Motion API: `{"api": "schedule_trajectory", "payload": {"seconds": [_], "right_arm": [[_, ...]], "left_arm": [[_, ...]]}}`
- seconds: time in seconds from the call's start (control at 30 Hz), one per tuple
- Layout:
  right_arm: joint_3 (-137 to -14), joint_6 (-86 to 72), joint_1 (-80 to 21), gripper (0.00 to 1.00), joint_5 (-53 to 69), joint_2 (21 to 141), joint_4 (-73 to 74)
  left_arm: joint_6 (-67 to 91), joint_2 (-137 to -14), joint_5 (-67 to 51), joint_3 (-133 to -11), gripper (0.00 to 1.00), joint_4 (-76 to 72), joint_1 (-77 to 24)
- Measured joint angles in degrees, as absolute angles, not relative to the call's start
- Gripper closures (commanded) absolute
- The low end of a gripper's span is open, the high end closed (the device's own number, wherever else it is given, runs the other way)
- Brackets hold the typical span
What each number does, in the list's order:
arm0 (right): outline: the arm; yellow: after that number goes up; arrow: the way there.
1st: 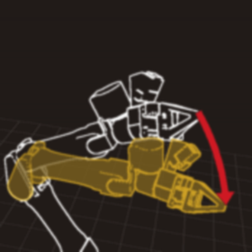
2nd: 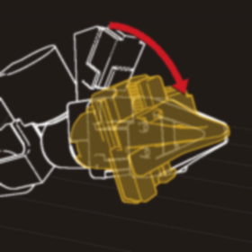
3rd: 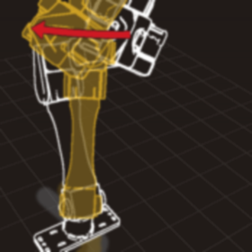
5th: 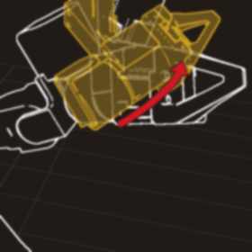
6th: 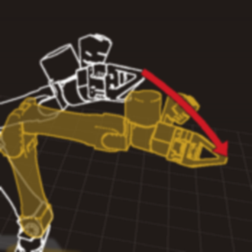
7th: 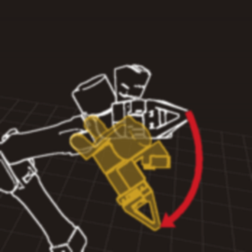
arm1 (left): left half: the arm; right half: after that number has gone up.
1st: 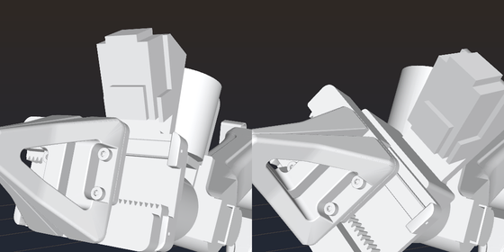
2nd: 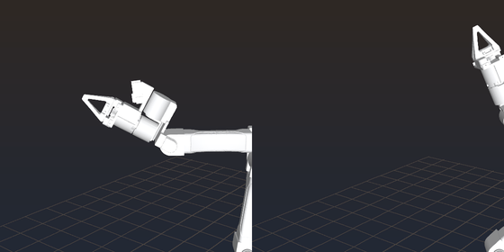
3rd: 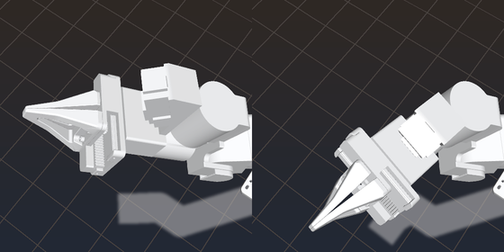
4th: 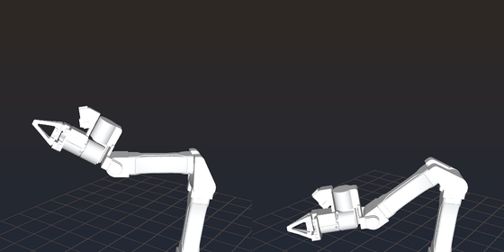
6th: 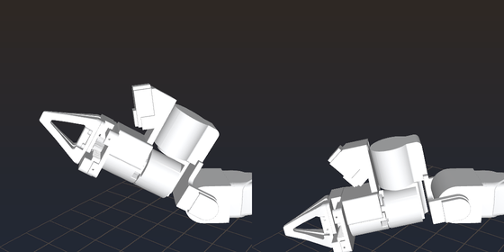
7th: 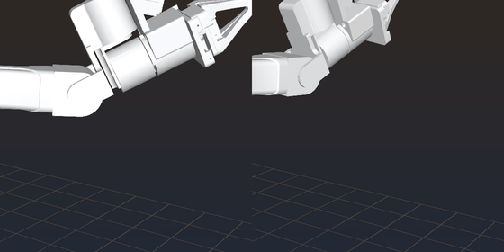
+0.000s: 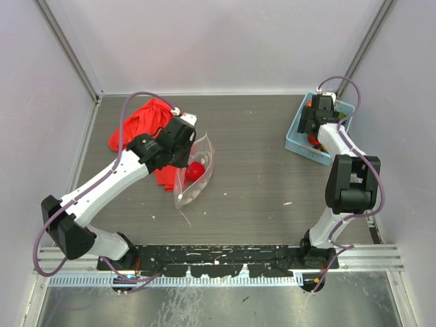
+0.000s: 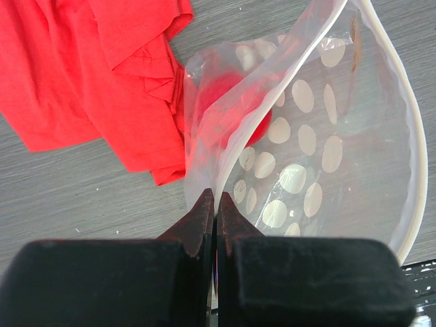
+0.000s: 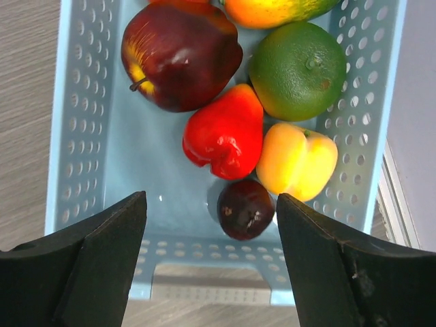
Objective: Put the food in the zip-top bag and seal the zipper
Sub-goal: Pick up the fake fruit from the bin.
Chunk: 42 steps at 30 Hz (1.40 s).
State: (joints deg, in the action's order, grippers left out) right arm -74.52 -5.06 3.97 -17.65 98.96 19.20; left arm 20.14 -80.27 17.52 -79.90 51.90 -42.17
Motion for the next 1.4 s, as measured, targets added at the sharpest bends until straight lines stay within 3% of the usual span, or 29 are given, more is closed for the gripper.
{"api": "schedule_trajectory", "payload": {"seconds": [0.67,0.83,1.1,1.4], "right_arm": [[-76.62,-4.64,6.85,0.16,-18.31,114.1,8.75],[-76.64,-4.64,7.01,0.23,-17.58,115.94,8.16],[-76.6,-4.16,7.2,0.45,-15.33,116.01,7.55],[-70.57,-6.11,7.07,0.49,-8.8,110.93,7.35]], "left_arm": [[20.14,-80.27,16.03,-79.9,1.0,51.68,-41.98],[20.14,-80.27,16.01,-79.9,1.0,51.68,-41.95],[20.14,-80.27,15.57,-79.9,1.0,51.66,-41.89],[20.14,-80.27,14.87,-79.9,1.0,51.66,-41.87]]}}
